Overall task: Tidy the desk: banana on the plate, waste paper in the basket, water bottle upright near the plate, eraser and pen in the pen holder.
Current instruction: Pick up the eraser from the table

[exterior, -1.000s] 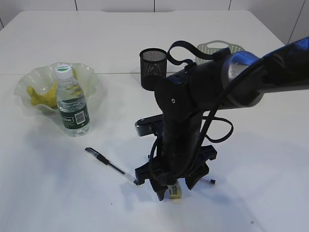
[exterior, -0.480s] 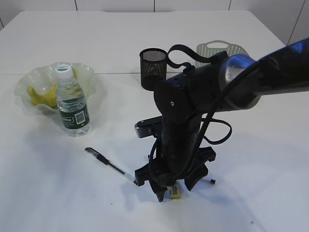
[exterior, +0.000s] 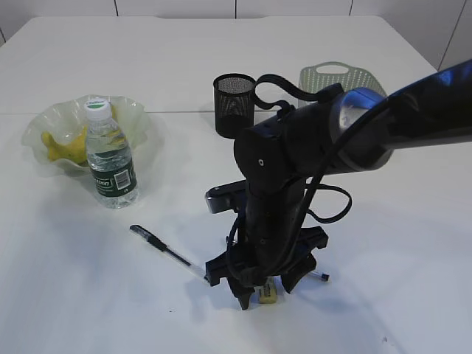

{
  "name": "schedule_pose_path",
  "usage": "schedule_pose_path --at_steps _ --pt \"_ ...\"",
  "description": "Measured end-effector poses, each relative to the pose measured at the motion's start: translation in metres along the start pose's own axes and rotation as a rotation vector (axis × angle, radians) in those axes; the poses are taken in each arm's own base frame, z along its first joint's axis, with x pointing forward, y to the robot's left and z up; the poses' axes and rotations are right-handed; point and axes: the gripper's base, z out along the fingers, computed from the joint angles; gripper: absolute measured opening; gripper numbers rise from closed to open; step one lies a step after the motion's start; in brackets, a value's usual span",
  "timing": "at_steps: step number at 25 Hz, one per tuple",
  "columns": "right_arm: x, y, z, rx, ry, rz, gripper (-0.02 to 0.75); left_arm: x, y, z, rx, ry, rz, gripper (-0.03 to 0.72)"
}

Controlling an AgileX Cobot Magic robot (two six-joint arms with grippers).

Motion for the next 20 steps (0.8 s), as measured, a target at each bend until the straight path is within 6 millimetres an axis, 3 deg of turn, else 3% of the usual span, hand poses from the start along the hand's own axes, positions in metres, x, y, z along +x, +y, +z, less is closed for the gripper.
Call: schedule_pose_path --at_steps 20 --pt "-0.0029 0.0009 0.0000 -0.010 -0.032 0.000 0.517 0.0000 0.0000 0.0000 0.000 0.000 0.000 0.233"
